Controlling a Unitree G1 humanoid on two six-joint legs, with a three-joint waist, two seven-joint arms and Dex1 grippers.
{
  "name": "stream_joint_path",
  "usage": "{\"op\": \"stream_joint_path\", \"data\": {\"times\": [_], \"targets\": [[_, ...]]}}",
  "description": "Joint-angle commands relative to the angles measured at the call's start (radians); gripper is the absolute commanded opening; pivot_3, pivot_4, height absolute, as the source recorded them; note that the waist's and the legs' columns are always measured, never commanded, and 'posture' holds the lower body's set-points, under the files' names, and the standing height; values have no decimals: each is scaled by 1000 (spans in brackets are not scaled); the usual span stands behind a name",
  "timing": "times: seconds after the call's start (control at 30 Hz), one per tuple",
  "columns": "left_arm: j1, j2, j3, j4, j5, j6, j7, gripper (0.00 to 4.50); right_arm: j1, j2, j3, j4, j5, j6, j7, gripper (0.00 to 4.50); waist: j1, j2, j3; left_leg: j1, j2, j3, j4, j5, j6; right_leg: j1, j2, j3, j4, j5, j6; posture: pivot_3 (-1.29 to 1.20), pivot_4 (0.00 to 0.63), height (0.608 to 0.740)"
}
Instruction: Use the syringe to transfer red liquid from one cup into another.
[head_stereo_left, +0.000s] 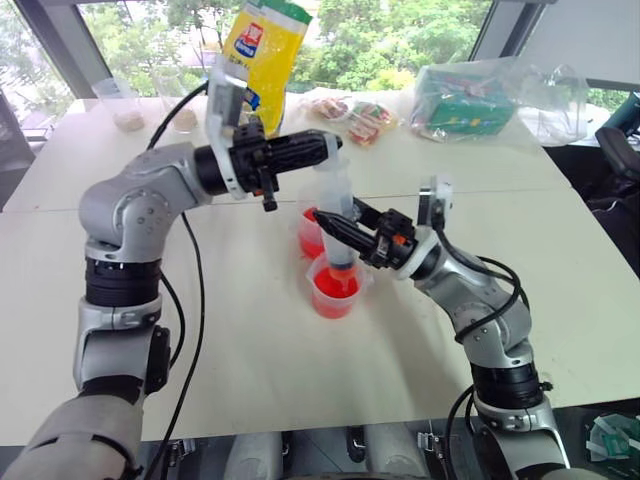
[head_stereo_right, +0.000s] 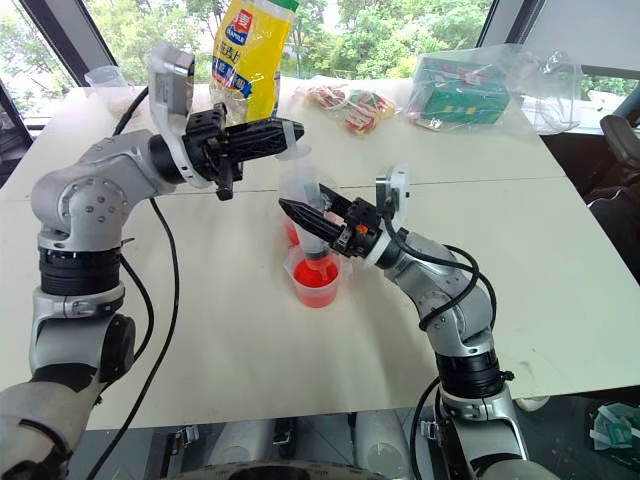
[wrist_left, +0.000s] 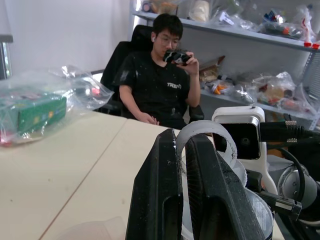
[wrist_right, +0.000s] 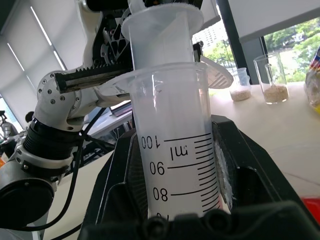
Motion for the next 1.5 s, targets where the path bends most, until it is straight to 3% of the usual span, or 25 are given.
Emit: {"op": "stream_joint_path", "data": {"times": [0.03,0.77,0.9,1.1,1.3,1.5], "targets": [[24,-7,-46,-53,-13,20,-24,61,-67,15,-32,-37,30,-22,-15,1397,0,0,0,0,0,0,0,0,0,0,0,0,0,0,0,0,150,740],[10,0,-49,-36,1,23,5,61,-122,19,-61,-31,55,6,-34,1397,1,0,0,0,0,0,0,0,0,0,0,0,0,0,0,0,150,740],[-31,18,6,17,-15,35,21,1388,-88,19,-45,-35,51,12,-28,1397,1,0,0,0,0,0,0,0,0,0,0,0,0,0,0,0,150,740],[-42,91,85,63,-16,15,16,4472,-63,19,-44,-32,49,16,-29,1397,-3,0,0,0,0,0,0,0,0,0,0,0,0,0,0,0,150,740],[5,167,139,38,-32,17,3,4472,-95,7,-103,-26,96,42,-70,1397,-1,0,0,0,0,0,0,0,0,0,0,0,0,0,0,0,150,740],[85,191,159,-17,-47,31,18,4472,-202,-54,-223,13,137,171,-278,1397,1,0,0,0,0,0,0,0,0,0,-1,0,0,0,0,0,150,740]]}}
